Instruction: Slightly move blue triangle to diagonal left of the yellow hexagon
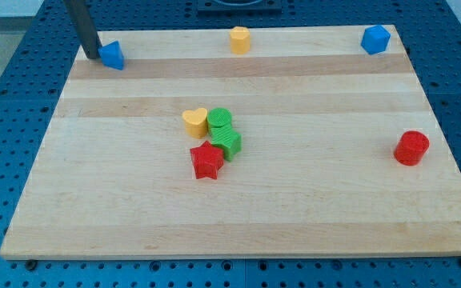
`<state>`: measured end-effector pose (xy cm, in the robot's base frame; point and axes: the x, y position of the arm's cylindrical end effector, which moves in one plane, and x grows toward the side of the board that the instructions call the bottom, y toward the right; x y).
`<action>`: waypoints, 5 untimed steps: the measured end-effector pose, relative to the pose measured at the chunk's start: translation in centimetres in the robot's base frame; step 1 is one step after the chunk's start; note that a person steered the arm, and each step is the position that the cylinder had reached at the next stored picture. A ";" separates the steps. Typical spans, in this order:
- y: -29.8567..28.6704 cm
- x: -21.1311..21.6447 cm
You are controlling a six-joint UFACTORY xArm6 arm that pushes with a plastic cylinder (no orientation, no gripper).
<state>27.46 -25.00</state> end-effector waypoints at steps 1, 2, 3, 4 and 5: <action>0.1 0.1; 2.6 0.8; 6.1 2.4; 9.5 3.8; 11.0 4.6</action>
